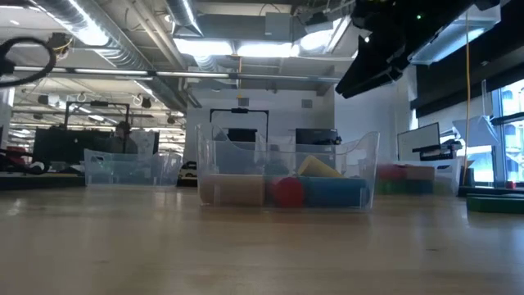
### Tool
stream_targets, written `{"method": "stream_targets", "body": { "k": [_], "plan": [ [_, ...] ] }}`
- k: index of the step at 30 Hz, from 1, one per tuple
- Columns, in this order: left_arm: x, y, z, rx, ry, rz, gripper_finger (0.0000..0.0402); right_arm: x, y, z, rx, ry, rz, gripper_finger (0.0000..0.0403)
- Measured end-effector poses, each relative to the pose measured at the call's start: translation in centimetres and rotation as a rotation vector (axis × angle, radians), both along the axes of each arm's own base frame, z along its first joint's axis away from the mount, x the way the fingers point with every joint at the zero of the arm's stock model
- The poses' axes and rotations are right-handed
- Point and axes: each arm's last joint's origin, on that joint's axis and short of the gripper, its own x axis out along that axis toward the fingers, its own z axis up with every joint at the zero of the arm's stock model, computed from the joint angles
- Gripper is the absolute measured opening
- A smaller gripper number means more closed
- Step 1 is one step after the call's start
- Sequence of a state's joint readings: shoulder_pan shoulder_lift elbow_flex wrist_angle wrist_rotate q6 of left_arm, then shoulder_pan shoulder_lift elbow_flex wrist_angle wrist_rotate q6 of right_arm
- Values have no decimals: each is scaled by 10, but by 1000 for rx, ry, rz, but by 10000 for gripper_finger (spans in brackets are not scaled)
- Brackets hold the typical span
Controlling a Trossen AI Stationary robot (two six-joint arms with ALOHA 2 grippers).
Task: Sort blocks by size
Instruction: Put the light green arch block into the top right transparent bin
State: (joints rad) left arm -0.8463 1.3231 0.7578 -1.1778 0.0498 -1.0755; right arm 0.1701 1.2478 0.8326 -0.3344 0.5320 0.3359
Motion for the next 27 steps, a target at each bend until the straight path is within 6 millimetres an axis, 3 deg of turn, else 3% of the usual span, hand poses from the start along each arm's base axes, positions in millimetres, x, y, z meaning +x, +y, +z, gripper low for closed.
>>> {"method": "stream_targets", "body": {
  "k": [6, 20, 27],
  "plan": [
    [-7, 4, -13, -24, 73, 36, 157, 0, 0, 0, 1, -2, 0, 241],
    [-13, 10, -40, -60, 44, 34, 131, 0, 0, 0, -5, -3, -5, 241],
    [-14, 11, -42, -68, 45, 15, 118, 0, 0, 0, -5, -4, -5, 241]
  ]
}}
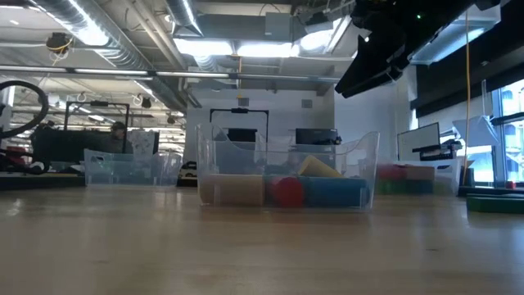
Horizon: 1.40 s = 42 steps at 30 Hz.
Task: Sort blocks by size
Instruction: Put the light green arch block into the top right transparent bin
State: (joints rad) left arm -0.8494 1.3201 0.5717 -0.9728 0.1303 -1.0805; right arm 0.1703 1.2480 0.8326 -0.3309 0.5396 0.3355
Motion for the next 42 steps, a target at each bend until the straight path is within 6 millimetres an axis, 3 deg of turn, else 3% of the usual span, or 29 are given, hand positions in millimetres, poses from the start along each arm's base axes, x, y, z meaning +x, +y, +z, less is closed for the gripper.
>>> {"method": "stream_targets", "body": {
  "k": [8, 24, 34, 42],
  "plan": [
    [0, 0, 0, 7, -1, 20, 50, 0, 0, 0, -1, -1, -1, 241],
    [30, -20, 57, -10, -163, -27, 42, 2, 0, 2, 6, -33, 0, 241],
    [65, -25, 87, -111, -420, -81, 39, 5, 1, -1, -4, -16, 29, 241],
    [89, -21, 107, -210, -713, -127, 40, 25, 7, -13, -30, -19, 148, 241]
  ]
}}
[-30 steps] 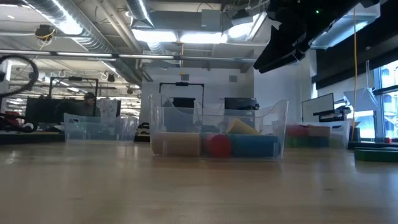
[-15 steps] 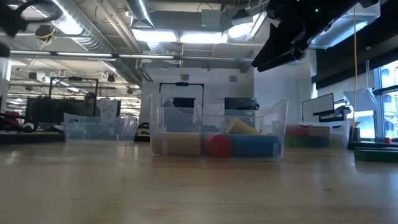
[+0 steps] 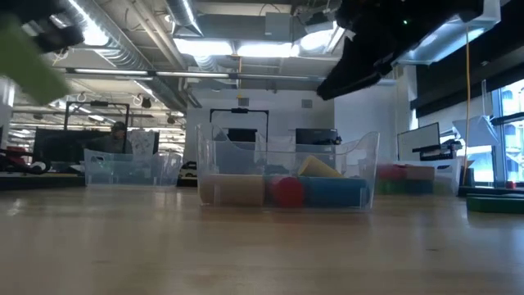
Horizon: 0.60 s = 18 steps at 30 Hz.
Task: Sort blocks by size
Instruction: Put the light green arch block into the top right transparent bin
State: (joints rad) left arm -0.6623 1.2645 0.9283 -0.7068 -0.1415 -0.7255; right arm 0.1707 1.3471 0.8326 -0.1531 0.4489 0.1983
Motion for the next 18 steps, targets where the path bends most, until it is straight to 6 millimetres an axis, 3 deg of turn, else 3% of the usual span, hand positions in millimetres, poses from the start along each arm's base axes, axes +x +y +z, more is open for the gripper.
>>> {"method": "stream_targets", "body": {
  "k": [9, 18],
  "plan": [
    [26, 9, 10, -24, -216, -37, 45, 24, 10, -2, 21, -129, 231, 241],
    [42, 28, 15, 35, -312, 37, 46, 35, 42, -4, -118, -235, 422, 241]
  ]
}}
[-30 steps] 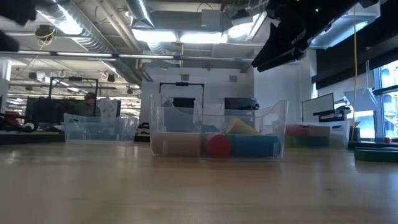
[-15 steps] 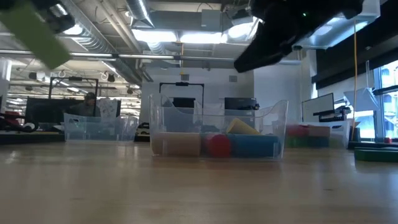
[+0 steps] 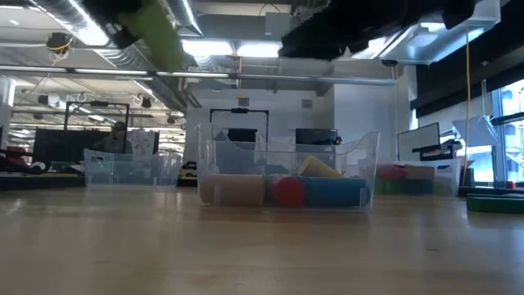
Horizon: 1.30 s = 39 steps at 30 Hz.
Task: Sort blocks by size
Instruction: Put the light green arch block into the top right transparent bin
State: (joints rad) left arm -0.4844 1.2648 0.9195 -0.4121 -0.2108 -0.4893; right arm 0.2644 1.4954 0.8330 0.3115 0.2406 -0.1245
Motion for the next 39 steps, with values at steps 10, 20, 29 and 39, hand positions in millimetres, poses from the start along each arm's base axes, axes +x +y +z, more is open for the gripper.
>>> {"method": "stream_targets", "body": {
  "k": [10, 20, 29, 39],
  "plan": [
    [21, 3, 3, -1, -134, 3, 44, 10, 18, -6, -110, -101, 84, 241],
    [37, 8, -1, -17, -194, 43, 41, 10, 29, -2, -154, -183, 187, 241],
    [41, 13, 3, -18, -243, 76, 44, 13, 52, -15, -427, -247, 40, 241],
    [43, 13, 7, -27, -282, 102, 46, 34, 62, -23, -501, -232, -16, 241]
  ]
}}
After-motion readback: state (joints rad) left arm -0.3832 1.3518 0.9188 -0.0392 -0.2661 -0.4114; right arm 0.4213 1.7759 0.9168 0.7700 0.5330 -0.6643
